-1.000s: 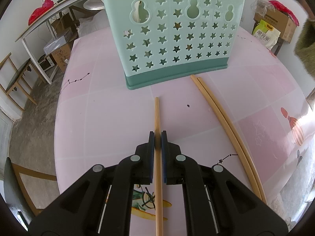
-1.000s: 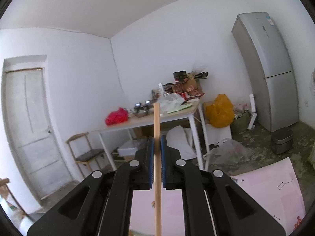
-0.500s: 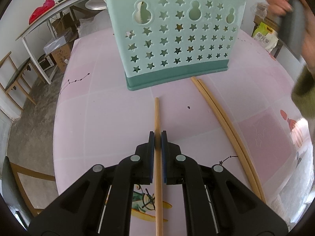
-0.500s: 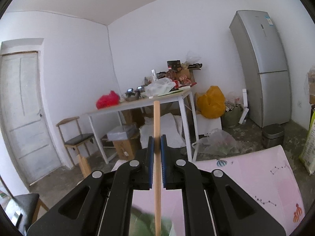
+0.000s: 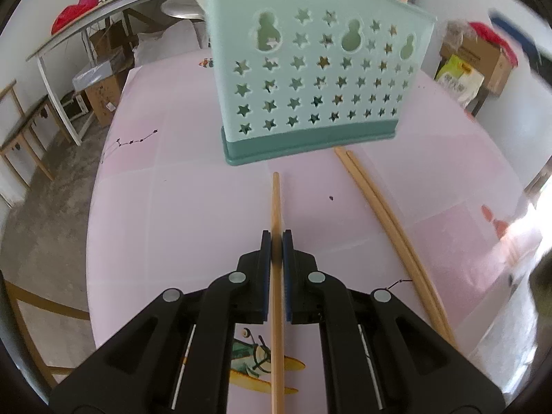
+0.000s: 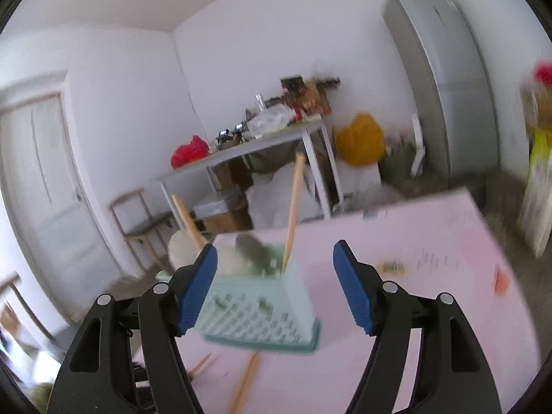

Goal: Organize utensils

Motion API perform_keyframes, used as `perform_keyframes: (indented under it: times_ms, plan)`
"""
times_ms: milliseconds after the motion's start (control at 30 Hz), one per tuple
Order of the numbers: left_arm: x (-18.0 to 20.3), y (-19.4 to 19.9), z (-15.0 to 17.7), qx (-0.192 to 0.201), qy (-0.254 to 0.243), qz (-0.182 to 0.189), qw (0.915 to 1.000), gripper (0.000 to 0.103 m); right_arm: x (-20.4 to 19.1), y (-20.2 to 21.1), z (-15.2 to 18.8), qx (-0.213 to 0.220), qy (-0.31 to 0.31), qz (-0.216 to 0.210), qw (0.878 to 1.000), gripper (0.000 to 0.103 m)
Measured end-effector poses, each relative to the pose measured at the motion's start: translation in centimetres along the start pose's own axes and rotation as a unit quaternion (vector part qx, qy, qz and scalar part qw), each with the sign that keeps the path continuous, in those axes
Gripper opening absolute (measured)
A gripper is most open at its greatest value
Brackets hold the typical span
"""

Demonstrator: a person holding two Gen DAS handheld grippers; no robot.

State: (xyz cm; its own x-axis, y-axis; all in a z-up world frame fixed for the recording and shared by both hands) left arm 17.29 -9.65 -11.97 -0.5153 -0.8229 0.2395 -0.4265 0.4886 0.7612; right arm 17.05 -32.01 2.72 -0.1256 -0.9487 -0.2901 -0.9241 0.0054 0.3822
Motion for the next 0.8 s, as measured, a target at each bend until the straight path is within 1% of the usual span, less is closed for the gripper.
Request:
perform_keyframes:
  times_ms: [100, 167, 200, 300, 400, 467, 500, 567, 600, 667, 800]
  plan:
    - [-0.2, 1.0, -0.4, 0.019, 0.011, 0.017, 0.9996, 0.005, 1.0, 0.7, 2.2, -0.035, -0.039, -0.014, 0.999, 0.068]
    - [-0.1, 1.7, -0.8, 0.031, 0.018, 0.029, 0.9990, 0.005, 1.3, 0.5, 4.2, -0.074, -0.059, -0.024, 0.995, 0.068]
    - [0.0, 2.0, -0.9, 0.036, 0.020, 0.034, 0.9986, 0.005, 1.2, 0.2, 5.5, -0.100, -0.059, -0.022, 0.993, 0.068]
    - [0.6, 3.6, -1.6, 0.060, 0.016, 0.058, 0.9963, 0.005, 0.7, -0.3, 8.7, -0.148, -0.041, -0.013, 0.988, 0.068]
    - [1.6, 5.3, -2.2, 0.089, -0.009, 0.065, 0.9938, 0.005, -0.2, -1.0, 11.2, -0.191, -0.030, -0.017, 0.981, 0.068]
    - [2.2, 6.2, -2.7, 0.102, -0.016, 0.072, 0.9921, 0.005, -1.0, -1.7, 12.5, -0.215, -0.020, -0.019, 0.976, 0.067]
    - [2.3, 6.5, -2.9, 0.107, -0.015, 0.077, 0.9912, 0.005, -1.5, -2.2, 13.3, -0.230, -0.009, -0.018, 0.973, 0.065]
    - [2.5, 7.1, -3.0, 0.114, -0.009, 0.087, 0.9897, 0.005, -2.2, -2.9, 14.7, -0.255, 0.017, -0.008, 0.967, 0.053]
    - [2.6, 7.4, -3.3, 0.119, -0.005, 0.093, 0.9885, 0.005, -2.6, -3.5, 15.6, -0.269, 0.035, 0.002, 0.963, 0.049]
    - [2.7, 8.1, -3.7, 0.128, -0.001, 0.099, 0.9868, 0.005, -3.2, -4.1, 16.6, -0.286, 0.050, 0.006, 0.957, 0.039]
    - [2.6, 9.5, -4.2, 0.148, 0.006, 0.111, 0.9827, 0.005, -4.1, -5.0, 17.8, -0.302, 0.070, 0.009, 0.951, 0.028]
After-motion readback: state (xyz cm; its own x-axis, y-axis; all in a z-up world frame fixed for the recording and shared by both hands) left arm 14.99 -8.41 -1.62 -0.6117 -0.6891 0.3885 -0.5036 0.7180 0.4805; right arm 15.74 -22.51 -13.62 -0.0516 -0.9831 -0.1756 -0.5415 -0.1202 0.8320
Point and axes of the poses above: each gripper's, at about its wrist camera, not at the fingertips, and y roughly against the way its jaws point, x to its right, z to its underside, the point moved 8 cm from there along -y, roughly the way its jaws point, and after that the axes turned 14 degrees about z, right-handed, at the moved point
